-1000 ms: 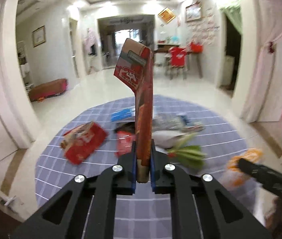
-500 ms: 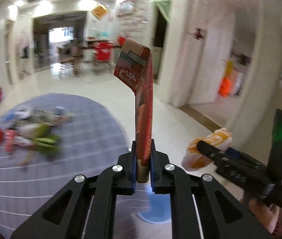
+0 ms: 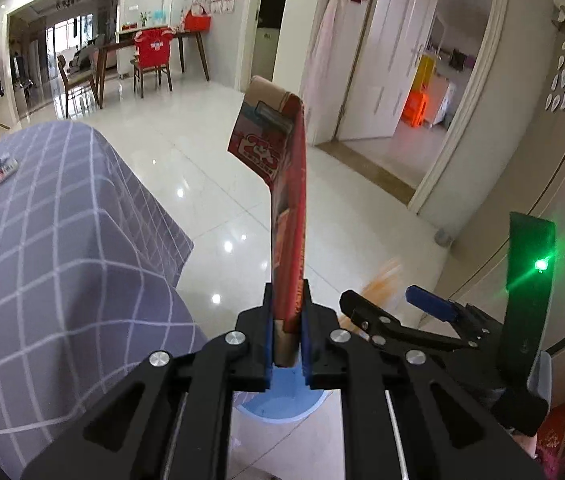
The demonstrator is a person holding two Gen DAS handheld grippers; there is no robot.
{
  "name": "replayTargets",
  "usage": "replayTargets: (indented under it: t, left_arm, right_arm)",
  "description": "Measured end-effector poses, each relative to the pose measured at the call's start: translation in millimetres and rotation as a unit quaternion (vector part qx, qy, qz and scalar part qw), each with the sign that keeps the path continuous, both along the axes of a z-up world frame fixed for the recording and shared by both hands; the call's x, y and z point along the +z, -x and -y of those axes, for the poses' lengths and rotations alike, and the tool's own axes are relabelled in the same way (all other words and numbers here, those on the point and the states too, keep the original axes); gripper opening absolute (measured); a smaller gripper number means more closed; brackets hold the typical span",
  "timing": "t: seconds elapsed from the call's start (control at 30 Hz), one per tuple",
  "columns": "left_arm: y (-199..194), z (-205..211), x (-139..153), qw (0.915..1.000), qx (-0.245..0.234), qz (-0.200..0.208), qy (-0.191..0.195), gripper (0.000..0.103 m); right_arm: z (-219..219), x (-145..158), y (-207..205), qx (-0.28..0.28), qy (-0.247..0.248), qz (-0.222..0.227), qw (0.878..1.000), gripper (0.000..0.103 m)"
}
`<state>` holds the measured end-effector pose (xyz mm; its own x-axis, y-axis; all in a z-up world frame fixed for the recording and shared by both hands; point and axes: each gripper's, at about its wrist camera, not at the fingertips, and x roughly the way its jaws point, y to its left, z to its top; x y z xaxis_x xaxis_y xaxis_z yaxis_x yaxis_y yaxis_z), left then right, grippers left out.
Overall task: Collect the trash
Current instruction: 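Drop the orange bag into the blue bucket with the right gripper while the left drops the red box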
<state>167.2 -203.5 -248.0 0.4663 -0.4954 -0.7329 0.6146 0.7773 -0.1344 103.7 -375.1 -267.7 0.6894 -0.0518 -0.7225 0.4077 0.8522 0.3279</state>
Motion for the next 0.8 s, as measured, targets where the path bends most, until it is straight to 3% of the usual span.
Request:
replayTargets:
  t: [0.33,0.63,0.7,0.77,0.8]
  left_arm:
    - [-4.1,0.7,-15.2,0.9994,-0.017,-0.03,-0.006,0.011]
    - [5.2,12.2,-9.5,0.9987,-0.038,-0.033,-0.001,0.015]
    - [4.6,12.0,-8.8,0.999,-0.035,-0.027,-0.001,0.028]
    - [0.9,10.9,-8.8,0.9995,-0.013,-0.028,-0.012,0.051]
    - [-2.2,8.8,-8.6,0.9996,0.002,-0.026,-0.014,0.07]
  right_arm:
    - [2.8,16.6,43.8,-0.028,0.032,0.033,0.999,0.09]
    - [9.4,40.5,68.9,-0.061,0.052,0.082,0.993,0.092]
    - [10.4,40.1,72.3,-0.066,0.047,0.087,0.993,0.092]
    - [13.2,39.8,74.7,-0.075,0.043,0.087,0.992,0.092]
    - [12.3,39.1,75.0,-0.076,0.041,0.086,0.992,0.092]
